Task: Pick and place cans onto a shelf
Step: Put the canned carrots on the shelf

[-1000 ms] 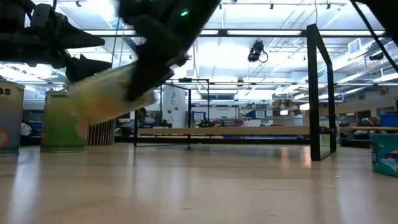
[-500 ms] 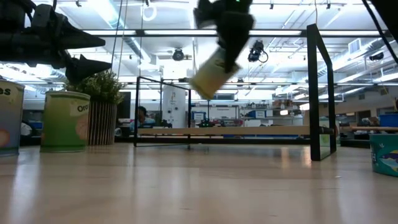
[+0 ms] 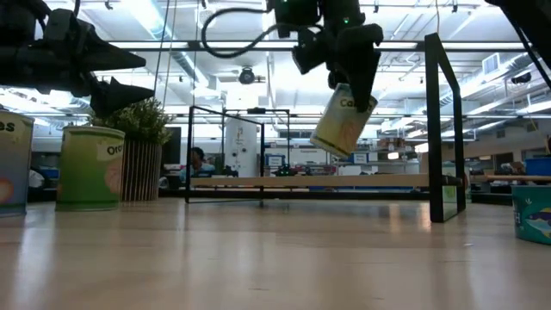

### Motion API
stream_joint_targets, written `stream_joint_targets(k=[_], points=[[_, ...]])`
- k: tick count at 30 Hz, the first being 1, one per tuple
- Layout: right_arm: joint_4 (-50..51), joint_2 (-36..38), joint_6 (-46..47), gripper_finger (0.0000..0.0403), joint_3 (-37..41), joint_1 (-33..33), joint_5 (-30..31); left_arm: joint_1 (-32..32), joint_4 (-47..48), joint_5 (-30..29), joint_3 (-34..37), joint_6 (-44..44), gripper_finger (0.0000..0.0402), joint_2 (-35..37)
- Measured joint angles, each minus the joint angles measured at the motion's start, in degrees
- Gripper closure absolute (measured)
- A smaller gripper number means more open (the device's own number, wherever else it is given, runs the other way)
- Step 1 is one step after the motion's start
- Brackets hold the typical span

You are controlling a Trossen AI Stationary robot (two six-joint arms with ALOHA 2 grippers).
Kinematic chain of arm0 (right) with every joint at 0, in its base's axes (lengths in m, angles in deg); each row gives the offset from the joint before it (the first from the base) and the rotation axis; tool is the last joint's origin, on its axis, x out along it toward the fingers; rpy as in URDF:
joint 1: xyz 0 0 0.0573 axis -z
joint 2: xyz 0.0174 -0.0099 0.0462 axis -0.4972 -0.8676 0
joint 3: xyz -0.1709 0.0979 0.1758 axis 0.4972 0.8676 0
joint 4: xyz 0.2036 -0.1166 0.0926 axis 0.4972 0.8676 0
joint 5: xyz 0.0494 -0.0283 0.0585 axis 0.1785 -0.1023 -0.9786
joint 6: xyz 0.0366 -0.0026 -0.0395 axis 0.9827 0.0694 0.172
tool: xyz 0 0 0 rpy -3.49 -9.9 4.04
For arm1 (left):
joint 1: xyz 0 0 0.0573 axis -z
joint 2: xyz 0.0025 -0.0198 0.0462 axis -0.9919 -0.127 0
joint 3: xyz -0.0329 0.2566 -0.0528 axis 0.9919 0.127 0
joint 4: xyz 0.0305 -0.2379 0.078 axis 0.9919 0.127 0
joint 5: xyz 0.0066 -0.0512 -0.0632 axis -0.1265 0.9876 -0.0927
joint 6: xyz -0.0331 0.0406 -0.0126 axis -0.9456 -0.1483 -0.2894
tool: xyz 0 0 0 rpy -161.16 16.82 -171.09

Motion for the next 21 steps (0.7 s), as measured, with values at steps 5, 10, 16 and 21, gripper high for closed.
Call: stream_joint_targets(k=[5,10,16,21], points=[[0.05,0.0,-0.16,0.0078,1.77,1.31,-4.46,0.0,0.0,0.0,0.0,0.05,0.0024,0.0],[0.03,0.0,0.3,0.0077,3.39,1.92,-6.42,0.02,0.02,0.0,0.0,0.05,0.0024,0.0],[0.25,0.03,0.48,0.0077,6.91,2.27,-8.46,0.01,0.02,0.0,0.0,0.05,0.0024,0.0],[0.28,0.24,0.46,0.0071,7.73,2.28,-8.02,0.0,0.02,0.0,0.02,0.05,0.0024,0.0]])
